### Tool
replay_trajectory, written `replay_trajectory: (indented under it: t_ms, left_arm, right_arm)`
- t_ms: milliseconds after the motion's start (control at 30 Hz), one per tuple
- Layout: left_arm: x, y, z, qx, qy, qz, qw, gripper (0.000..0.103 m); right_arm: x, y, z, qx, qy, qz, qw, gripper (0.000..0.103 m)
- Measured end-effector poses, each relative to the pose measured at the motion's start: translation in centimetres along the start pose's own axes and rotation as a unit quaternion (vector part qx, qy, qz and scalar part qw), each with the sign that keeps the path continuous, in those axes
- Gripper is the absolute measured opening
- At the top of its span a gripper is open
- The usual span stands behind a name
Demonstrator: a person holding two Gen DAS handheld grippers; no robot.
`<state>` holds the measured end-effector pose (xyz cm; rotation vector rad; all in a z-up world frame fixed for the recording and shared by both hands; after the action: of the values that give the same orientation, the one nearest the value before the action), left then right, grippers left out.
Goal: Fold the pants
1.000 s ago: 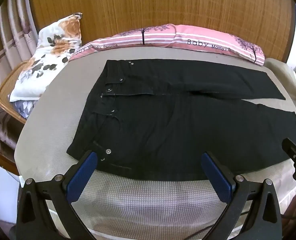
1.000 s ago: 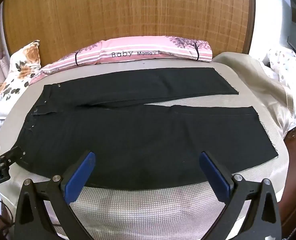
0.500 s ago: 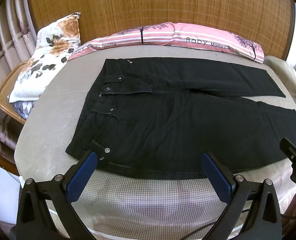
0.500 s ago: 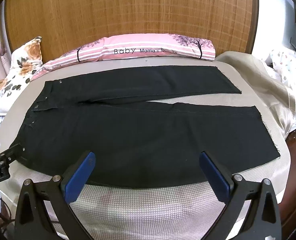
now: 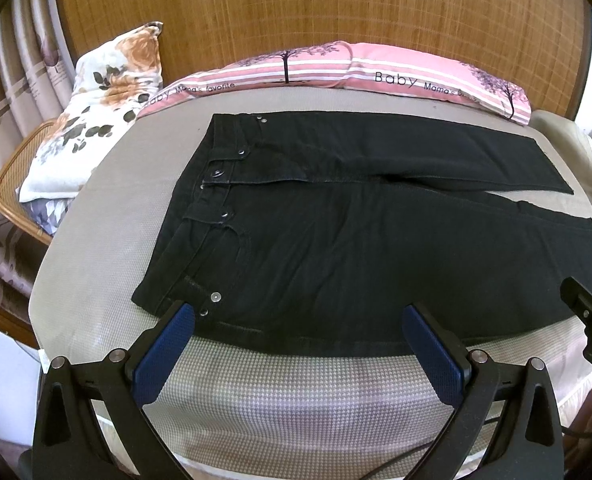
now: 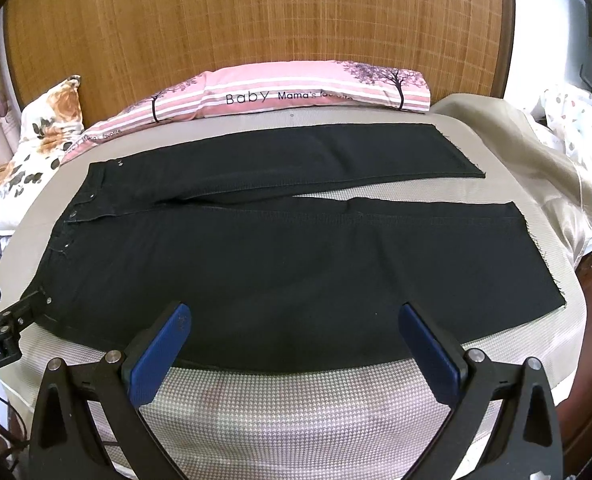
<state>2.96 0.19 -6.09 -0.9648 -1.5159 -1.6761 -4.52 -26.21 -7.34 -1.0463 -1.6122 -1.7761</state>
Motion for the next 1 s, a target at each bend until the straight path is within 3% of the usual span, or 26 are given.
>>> replay_trajectory:
  t_ms: [1000]
  left_arm:
    - [-0.05, -0.2, 0.04, 0.0, 0.002, 0.001, 1.0, 0.103]
  right_arm:
    - [0.0, 0.04, 0.04, -0.002, 0.01, 0.003, 1.0, 0.103]
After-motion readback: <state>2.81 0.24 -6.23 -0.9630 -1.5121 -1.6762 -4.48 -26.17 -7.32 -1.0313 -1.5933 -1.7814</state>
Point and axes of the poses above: each gripper's, at about its wrist camera, not at the fingertips, and x roughly against the way its jaws point, z to its left, y to its top, the point moved 4 cm from there along -x, roughly the way its jaws point, and after that the axes turned 6 degrees about z, right-handed, at the moved point
